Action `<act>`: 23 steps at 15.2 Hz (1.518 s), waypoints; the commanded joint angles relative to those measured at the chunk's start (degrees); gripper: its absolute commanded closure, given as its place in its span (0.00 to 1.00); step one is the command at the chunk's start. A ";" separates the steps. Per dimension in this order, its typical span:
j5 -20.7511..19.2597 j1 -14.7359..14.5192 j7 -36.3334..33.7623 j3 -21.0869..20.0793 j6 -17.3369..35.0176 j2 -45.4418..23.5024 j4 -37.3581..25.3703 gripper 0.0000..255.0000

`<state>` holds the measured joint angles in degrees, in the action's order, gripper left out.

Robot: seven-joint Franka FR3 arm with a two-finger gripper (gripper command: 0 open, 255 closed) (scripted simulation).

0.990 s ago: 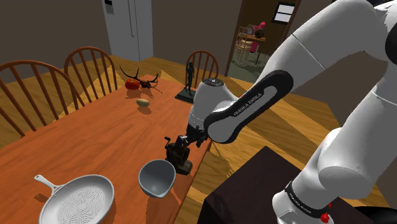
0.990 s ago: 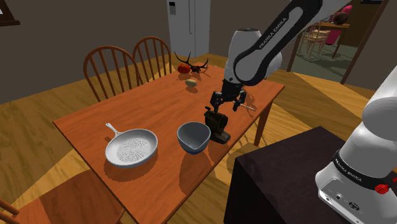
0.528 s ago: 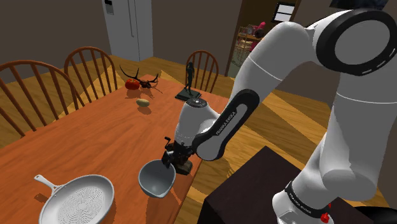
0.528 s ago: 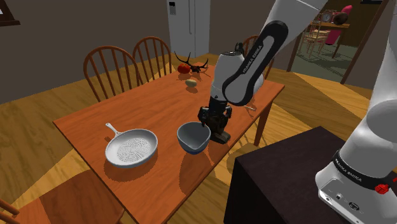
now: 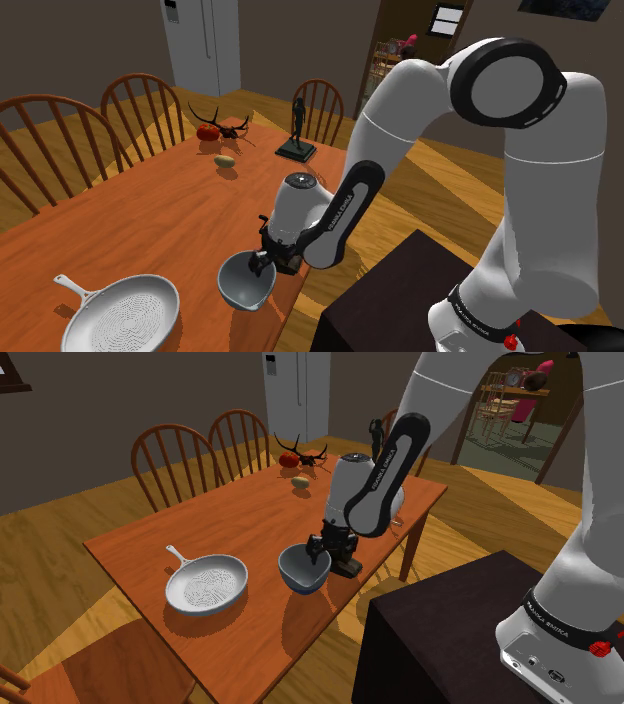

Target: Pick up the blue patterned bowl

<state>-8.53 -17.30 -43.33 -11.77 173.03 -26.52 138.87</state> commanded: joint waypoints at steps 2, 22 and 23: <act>-0.37 -0.87 -0.38 0.85 1.09 -1.43 -0.41 0.00; 2.71 3.55 1.71 -4.31 -5.45 7.14 1.80 1.00; 3.17 3.99 2.02 -4.85 -6.15 7.98 1.95 1.00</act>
<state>-5.78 -13.77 -41.64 -16.10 167.53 -19.34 140.71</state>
